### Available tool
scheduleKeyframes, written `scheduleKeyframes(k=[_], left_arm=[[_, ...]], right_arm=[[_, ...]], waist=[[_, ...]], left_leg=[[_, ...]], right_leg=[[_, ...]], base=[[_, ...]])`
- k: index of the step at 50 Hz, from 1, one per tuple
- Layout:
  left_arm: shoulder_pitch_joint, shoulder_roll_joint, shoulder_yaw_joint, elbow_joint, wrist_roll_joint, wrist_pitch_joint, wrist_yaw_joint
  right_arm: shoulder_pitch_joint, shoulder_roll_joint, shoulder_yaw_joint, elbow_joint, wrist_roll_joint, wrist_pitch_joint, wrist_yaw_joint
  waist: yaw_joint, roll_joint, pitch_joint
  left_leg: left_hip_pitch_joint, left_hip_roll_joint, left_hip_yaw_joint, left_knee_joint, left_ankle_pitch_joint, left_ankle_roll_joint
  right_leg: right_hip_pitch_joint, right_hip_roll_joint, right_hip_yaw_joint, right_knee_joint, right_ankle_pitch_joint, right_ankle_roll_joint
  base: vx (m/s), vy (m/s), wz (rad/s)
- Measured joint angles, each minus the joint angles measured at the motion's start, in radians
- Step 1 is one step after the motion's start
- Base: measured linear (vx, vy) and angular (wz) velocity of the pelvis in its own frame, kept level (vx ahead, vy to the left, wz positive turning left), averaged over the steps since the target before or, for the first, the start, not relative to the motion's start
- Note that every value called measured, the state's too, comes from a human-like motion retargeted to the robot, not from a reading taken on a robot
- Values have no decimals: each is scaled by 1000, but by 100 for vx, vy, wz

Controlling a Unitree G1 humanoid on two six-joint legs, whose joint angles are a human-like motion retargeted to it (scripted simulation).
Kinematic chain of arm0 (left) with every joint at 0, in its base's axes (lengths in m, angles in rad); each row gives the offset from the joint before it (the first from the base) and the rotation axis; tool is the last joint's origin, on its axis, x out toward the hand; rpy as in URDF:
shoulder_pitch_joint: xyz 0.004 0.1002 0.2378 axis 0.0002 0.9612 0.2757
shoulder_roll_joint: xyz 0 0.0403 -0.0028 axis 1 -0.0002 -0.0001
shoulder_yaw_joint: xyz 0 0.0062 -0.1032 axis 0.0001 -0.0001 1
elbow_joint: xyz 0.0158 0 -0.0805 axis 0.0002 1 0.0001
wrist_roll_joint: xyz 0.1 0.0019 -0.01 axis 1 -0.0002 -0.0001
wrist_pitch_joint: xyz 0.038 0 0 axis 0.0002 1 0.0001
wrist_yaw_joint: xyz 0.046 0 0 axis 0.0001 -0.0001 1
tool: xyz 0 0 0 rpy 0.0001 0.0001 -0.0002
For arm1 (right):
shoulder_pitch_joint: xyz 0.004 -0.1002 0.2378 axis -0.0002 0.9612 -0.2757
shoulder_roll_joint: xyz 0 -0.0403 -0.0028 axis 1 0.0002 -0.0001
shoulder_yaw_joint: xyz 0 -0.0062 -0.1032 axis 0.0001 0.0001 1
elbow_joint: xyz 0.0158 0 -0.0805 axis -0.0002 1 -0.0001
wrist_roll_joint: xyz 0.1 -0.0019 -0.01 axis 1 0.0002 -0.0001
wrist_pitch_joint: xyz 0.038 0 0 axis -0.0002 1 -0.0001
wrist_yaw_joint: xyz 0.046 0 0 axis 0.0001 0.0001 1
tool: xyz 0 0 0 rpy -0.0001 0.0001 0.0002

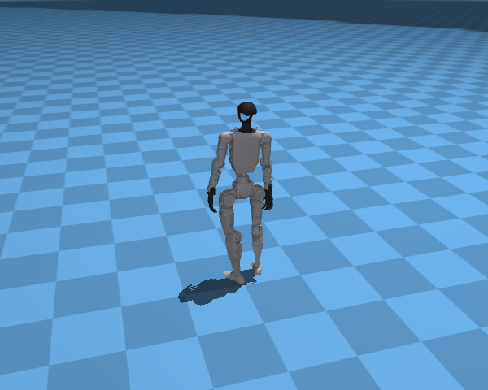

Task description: Upper body actions

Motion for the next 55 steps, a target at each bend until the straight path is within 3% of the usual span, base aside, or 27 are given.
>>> scheduleKeyframes(k=[19, 40, 47, 55], left_arm=[[66, 8, -31, 211, 20, 52, -25], [31, -8, -63, 136, -55, 52, -31], [-30, 2, -72, 94, -53, 28, -38], [-93, -30, -77, 64, -78, -3, -42]], right_arm=[[-52, 40, 76, -53, -77, -27, 47], [-127, 69, 163, -57, -126, -34, 78], [-102, 43, 111, -3, -81, 8, 46], [-67, 24, 64, 30, -52, 24, 14]], waist=[[25, -73, 18], [-195, -22, -17], [-283, 10, -21], [-295, 18, -14]], left_leg=[[8, -9, -41, 5, -1, 1], [129, 96, 403, -20, -72, -94], [137, 114, 481, -21, -76, -117], [137, 113, 498, -22, -74, -124]], right_leg=[[7, -13, -14, 3, 7, -8], [-136, 150, 287, 12, 96, -29], [-162, 186, 319, 5, 112, -31], [-163, 192, 326, 1, 113, -34]], base=[[-1, -6, 9], [-13, -16, -103], [-7, -4, -55], [-1, -1, -6]])
